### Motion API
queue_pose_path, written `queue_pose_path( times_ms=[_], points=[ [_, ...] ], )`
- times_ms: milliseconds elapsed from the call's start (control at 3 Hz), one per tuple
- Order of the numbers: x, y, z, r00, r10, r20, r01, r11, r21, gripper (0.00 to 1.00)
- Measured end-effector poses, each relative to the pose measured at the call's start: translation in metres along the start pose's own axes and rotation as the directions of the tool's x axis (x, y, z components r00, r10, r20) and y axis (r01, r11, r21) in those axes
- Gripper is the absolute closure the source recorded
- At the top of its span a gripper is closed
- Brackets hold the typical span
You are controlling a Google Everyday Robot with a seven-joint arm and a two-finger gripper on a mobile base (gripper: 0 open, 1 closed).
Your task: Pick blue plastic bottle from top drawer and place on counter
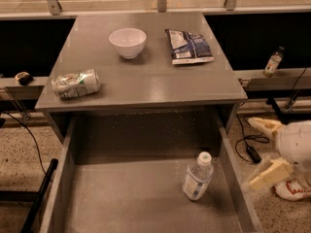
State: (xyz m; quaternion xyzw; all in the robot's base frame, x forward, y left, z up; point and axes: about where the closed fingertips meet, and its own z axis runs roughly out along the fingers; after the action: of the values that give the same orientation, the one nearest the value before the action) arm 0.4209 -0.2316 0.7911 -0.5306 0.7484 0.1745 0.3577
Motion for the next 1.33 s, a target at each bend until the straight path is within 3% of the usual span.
queue_pose_path(
  times_ms=[333, 667, 1000, 1333],
  points=[
    [-0.001, 0.016, 0.021, 0.972, 0.0, 0.236, 0.006, 0.9997, -0.024, 0.0],
    [-0.009, 0.028, 0.031, 0.93, -0.052, 0.364, 0.065, 0.9976, -0.024, 0.0],
    [-0.022, 0.042, 0.04, 0.902, -0.093, 0.422, 0.116, 0.9929, -0.029, 0.0],
    [-0.025, 0.057, 0.075, 0.936, -0.074, 0.345, 0.11, 0.9904, -0.084, 0.0]
  ],
)
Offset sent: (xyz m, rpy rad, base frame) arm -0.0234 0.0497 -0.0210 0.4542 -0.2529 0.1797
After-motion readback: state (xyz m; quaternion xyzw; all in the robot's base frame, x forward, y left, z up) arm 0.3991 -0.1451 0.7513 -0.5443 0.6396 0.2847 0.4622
